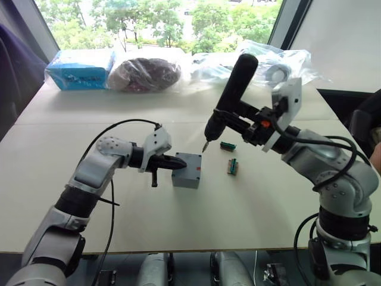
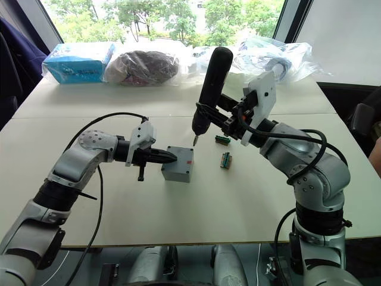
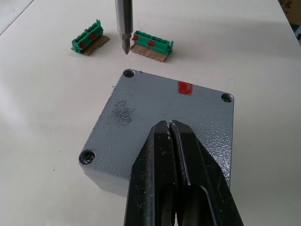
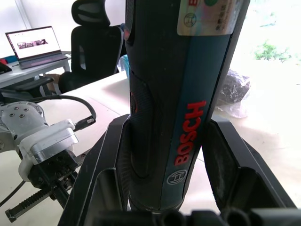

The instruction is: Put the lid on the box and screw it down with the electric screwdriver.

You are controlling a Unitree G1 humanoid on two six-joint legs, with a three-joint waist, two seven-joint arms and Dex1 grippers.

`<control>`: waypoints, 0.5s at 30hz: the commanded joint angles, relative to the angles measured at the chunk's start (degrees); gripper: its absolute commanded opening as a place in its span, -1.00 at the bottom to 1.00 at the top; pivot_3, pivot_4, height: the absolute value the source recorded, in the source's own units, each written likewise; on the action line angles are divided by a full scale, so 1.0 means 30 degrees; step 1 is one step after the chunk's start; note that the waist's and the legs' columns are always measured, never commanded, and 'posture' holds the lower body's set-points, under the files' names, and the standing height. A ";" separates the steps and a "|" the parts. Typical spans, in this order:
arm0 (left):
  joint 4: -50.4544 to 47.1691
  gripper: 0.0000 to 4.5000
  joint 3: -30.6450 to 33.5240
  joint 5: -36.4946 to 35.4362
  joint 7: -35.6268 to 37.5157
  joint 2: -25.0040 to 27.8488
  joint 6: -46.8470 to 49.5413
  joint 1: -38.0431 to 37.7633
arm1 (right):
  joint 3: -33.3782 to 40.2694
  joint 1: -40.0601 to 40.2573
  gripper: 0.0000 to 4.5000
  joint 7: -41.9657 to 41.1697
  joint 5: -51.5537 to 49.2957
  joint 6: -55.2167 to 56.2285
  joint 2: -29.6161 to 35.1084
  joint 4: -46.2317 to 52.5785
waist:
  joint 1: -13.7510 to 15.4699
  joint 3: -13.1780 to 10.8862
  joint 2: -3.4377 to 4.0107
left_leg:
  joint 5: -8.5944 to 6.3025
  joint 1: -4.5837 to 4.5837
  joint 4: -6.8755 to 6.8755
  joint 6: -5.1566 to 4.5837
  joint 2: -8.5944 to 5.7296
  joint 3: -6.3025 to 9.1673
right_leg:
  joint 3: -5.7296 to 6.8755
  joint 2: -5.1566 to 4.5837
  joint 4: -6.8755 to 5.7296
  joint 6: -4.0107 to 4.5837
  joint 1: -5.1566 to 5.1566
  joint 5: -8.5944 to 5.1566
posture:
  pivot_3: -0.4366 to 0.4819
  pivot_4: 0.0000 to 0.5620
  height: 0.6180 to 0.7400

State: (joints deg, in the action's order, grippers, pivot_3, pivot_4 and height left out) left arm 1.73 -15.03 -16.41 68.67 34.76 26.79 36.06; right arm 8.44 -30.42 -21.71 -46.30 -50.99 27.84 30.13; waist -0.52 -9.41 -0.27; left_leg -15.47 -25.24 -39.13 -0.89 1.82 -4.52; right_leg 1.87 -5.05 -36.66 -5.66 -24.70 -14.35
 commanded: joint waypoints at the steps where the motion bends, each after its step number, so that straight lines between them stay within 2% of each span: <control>1: -0.0398 -1.00 0.0040 0.0143 0.0001 0.0150 0.0099 -0.0181 | -0.0061 -0.0115 -0.14 -0.0077 0.0202 0.1017 -0.0225 0.0620 | -0.0008 0.0000 0.0000 | 0.0000 0.0001 0.0000 0.0000 0.0000 0.0001 | 0.0000 0.0000 -0.0001 0.0000 0.0000 0.0000 | -0.05 -0.47 1.00; 15: -0.0670 -1.00 0.0205 0.0141 -0.0122 0.0247 0.0236 -0.0551 | -0.0265 -0.0319 -0.14 -0.0210 0.0546 0.1473 -0.0598 0.0281 | 0.0005 0.0001 -0.0001 | 0.0001 0.0007 -0.0004 0.0000 0.0000 0.0000 | -0.0002 0.0000 -0.0015 0.0000 0.0001 0.0000 | -0.05 -0.47 1.00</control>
State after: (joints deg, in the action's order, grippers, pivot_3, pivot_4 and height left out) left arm 0.25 -14.65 -16.39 68.44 34.90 27.15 34.95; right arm 6.84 -29.83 -21.88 -44.71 -49.41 26.02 29.50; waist -0.51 -9.41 -0.27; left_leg -15.47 -25.22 -39.14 -0.89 1.82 -4.52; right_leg 1.86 -5.05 -36.71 -5.66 -24.70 -14.36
